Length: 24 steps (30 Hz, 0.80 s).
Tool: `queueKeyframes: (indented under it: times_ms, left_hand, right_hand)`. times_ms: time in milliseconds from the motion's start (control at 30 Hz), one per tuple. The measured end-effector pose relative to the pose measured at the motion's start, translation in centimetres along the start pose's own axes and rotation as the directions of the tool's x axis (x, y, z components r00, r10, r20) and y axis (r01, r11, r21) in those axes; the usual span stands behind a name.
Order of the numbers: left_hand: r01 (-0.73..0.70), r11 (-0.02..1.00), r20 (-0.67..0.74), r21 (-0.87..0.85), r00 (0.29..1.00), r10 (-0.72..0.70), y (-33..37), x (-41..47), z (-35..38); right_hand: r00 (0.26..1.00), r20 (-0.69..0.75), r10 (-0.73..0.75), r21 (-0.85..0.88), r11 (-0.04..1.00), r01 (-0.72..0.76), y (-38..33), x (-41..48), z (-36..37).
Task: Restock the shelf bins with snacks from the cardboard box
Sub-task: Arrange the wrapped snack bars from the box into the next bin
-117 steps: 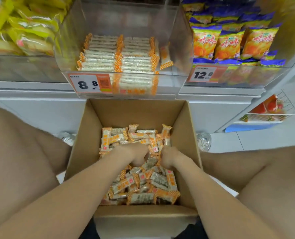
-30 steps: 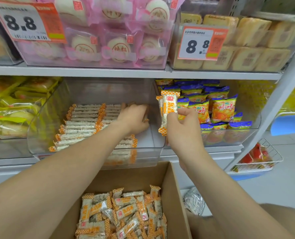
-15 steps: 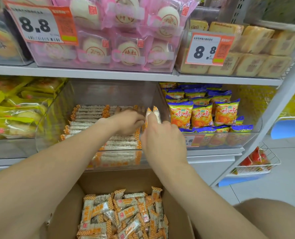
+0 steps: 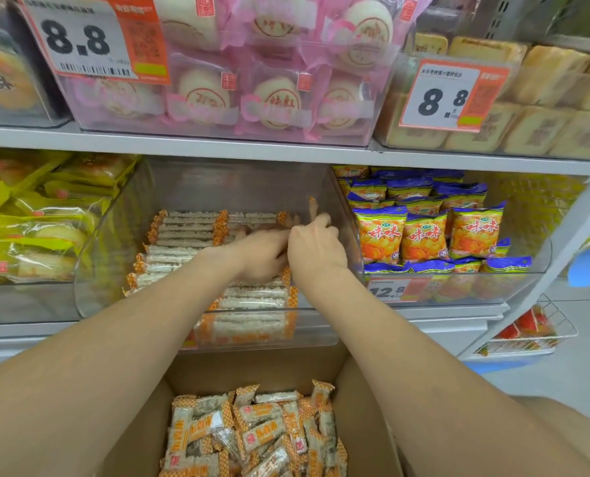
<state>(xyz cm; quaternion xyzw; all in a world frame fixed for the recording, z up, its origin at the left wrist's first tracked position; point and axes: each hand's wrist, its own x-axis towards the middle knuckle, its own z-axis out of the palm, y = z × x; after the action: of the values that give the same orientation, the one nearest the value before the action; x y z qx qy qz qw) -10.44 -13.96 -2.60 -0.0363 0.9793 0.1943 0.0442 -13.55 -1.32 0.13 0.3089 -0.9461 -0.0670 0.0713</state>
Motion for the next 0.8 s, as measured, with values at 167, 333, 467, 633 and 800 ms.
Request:
queueKeyframes:
  times_ms: [167, 333, 467, 633, 800]
  left_hand:
    - [0.054, 0.989, 0.040, -0.138, 0.998, -0.049, 0.0, 0.2, -0.5]
    - [0.004, 0.961, 0.047, -0.276, 0.999, 0.010, 0.7, 0.0, -0.5]
    - [-0.047, 0.949, 0.001, -0.311, 0.999, 0.049, 0.6, 0.3, 0.0]
    - [-0.100, 0.987, -0.062, -0.123, 0.994, 0.093, 1.4, 1.0, 0.8]
    - [-0.009, 0.999, -0.103, 0.044, 0.995, 0.014, 2.8, 1.5, 0.6]
  right_hand:
    - [0.987, 0.158, -0.032, 0.172, 0.985, 0.004, 0.4, -0.5, -0.7]
    - [0.998, 0.029, -0.049, 0.170, 0.985, 0.044, 1.4, -1.9, -1.6]
    - [0.998, 0.022, -0.052, 0.159, 0.986, 0.048, 1.4, -3.0, -1.6]
    - [0.987, 0.161, -0.026, 0.272, 0.962, -0.019, 1.5, -3.7, -2.3]
    - [0.982, -0.187, -0.031, 0.124, 0.991, 0.055, 3.2, -4.9, -5.5]
